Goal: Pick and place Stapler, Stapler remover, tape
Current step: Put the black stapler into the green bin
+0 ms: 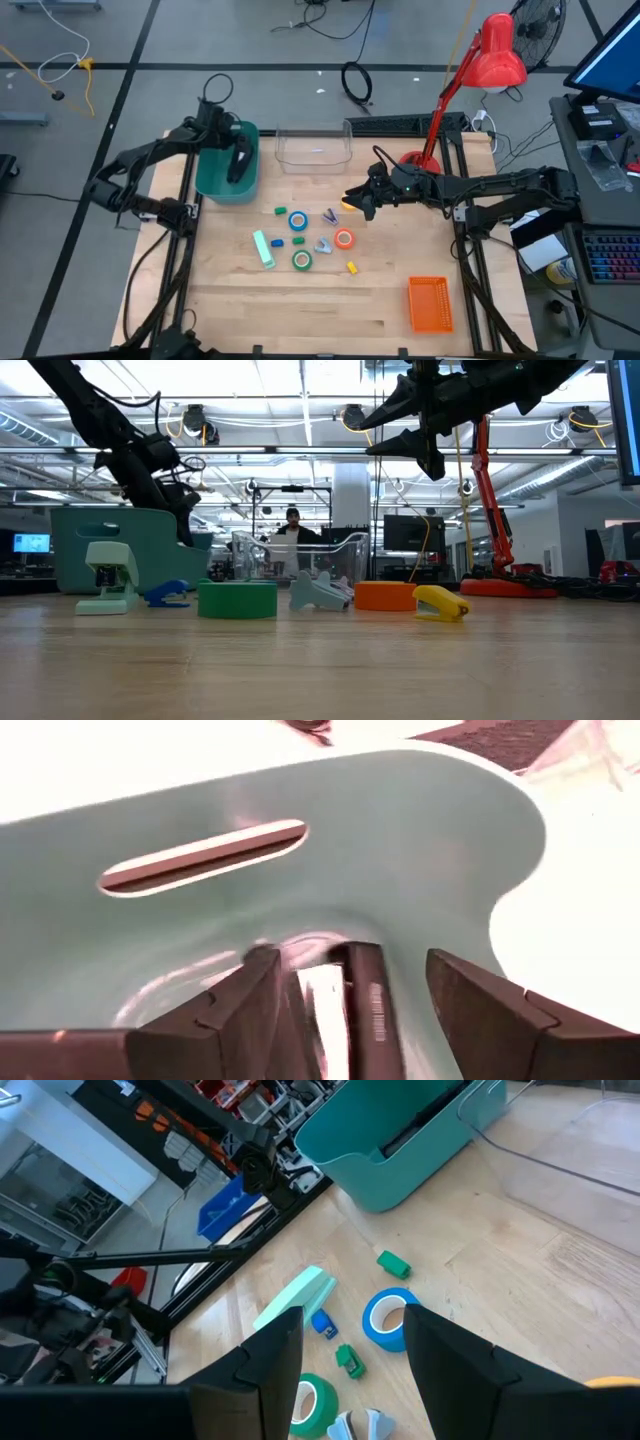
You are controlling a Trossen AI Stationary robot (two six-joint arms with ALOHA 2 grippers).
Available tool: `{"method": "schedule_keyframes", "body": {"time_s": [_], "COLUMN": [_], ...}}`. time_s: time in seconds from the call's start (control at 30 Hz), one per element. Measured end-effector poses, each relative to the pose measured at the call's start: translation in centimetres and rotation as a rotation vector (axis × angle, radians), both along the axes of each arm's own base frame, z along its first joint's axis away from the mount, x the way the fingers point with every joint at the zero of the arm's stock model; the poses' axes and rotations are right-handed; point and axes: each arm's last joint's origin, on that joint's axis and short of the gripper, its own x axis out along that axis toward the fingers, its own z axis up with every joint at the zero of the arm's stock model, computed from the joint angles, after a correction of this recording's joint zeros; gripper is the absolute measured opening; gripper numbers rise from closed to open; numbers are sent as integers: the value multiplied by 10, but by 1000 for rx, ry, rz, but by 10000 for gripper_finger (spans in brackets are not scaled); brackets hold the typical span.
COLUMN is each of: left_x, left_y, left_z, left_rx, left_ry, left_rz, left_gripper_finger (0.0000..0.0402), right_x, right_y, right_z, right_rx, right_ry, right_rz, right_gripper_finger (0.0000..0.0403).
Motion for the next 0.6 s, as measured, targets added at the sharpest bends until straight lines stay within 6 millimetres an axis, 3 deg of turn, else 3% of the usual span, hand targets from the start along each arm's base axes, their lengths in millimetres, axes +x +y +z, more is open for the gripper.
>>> {"method": "schedule_keyframes", "body": {"time_s": [0.6], "left_x": [9], "left_y": [-18], "left_z": [-5], "left_rx": [-101], "left_ry": [78], "left_rz": [-97], "left_gripper_finger": [260], "right_x": [0], "right_y": [0], "right_z": [0], "right_rx": [0], "right_ry": [0], "right_rz": [-5], "right_gripper_finger": [166]}}
